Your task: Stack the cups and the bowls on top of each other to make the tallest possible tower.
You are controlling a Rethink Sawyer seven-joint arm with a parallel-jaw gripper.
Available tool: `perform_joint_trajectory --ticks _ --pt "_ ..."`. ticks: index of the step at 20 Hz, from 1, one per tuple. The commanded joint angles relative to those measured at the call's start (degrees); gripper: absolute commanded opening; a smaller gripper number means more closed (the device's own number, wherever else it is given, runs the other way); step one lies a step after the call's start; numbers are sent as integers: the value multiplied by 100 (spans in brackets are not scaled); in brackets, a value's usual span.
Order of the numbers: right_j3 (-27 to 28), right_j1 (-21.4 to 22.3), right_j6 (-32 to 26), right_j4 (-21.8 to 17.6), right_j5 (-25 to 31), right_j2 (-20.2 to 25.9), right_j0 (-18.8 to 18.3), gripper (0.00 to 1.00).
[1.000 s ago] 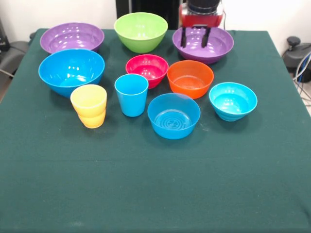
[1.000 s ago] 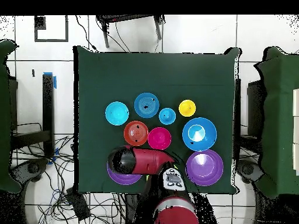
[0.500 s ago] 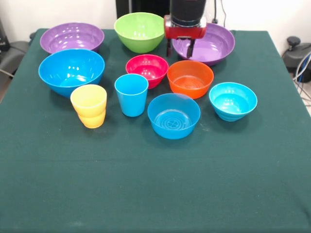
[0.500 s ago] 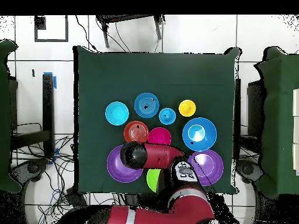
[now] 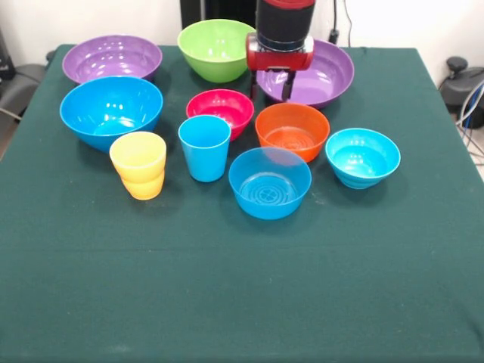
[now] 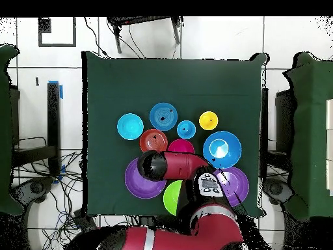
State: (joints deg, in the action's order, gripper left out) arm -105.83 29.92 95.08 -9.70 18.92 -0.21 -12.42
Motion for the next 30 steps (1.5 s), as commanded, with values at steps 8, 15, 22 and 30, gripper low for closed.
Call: perform_joint_trajectory --ticks 8,15,22,30 --pt "629 60 -304 -521 891 555 -326 100" --pt "626 147 -205 -357 1564 550 -251 100" --pt "683 171 -94 -350 2035 488 -184 100" --pt "957 82 -188 -485 2024 537 -241 100"
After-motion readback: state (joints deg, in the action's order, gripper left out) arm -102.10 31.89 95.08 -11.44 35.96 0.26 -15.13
